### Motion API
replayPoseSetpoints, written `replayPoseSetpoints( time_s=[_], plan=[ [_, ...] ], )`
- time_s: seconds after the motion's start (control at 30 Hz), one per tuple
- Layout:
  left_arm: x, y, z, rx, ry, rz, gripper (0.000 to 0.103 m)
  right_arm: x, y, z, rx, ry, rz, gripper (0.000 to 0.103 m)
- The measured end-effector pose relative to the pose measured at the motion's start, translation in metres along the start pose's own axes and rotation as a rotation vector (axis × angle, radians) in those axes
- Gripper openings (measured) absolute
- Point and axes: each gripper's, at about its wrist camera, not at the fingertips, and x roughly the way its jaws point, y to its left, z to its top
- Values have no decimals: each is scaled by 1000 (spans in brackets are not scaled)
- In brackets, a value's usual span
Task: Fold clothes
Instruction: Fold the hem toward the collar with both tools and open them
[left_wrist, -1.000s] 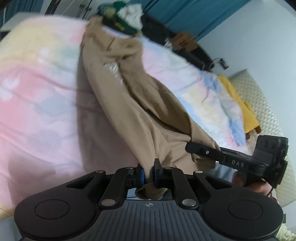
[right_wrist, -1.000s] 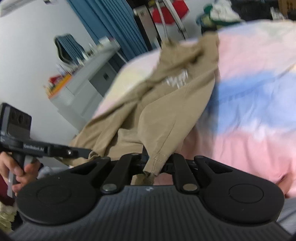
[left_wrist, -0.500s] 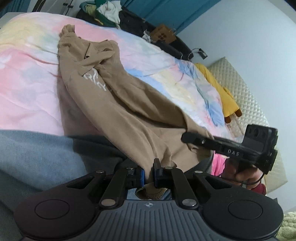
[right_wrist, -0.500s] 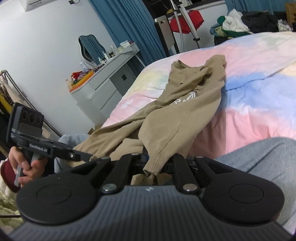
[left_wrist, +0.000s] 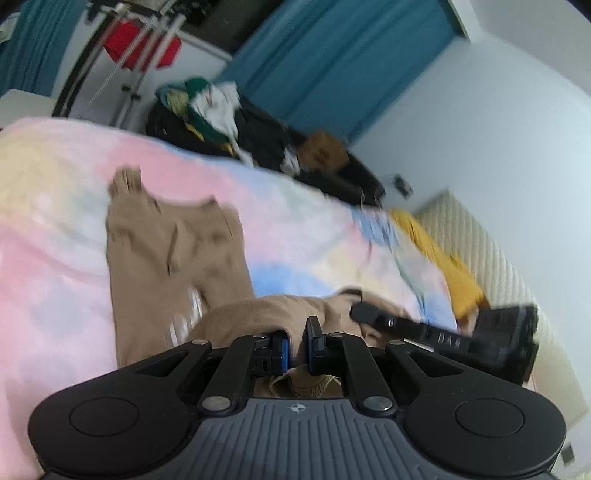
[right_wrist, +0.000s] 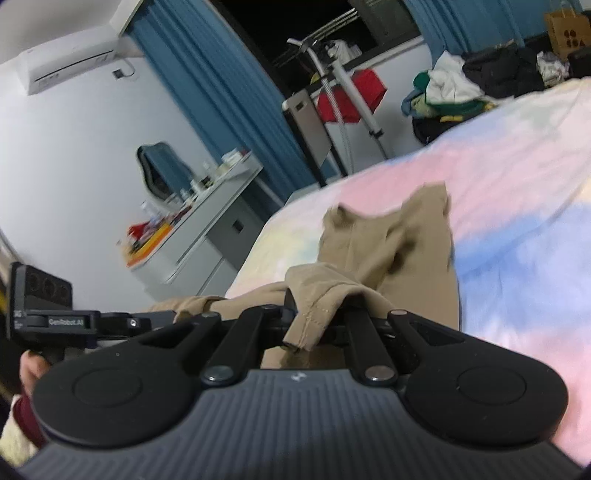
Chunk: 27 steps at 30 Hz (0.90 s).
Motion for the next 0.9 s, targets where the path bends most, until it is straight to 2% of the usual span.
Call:
replayPoseSetpoints(
  time_s=[0.17,0.33,0.6,0.77,0.83,0.9],
  plan=[
    [59,38,58,-46,-86,37,9,68,-23,43,15,-34,-49,10],
    [133,91,91,-99,-62,105,10,139,-64,69,77,-2,-105,10],
    [213,160,84,-105,42,231,11,227,-113,53,72,122,-178,11],
    [233,175,75,-84,67,274,13,246,-123,40,31,162,-205,11],
    [233,173,71,-75,62,286,13,244,-123,40,28,170,-189,14],
    [226,164,68,-56,53,302,19,239,-121,41,24,169,-173,19]
  ],
)
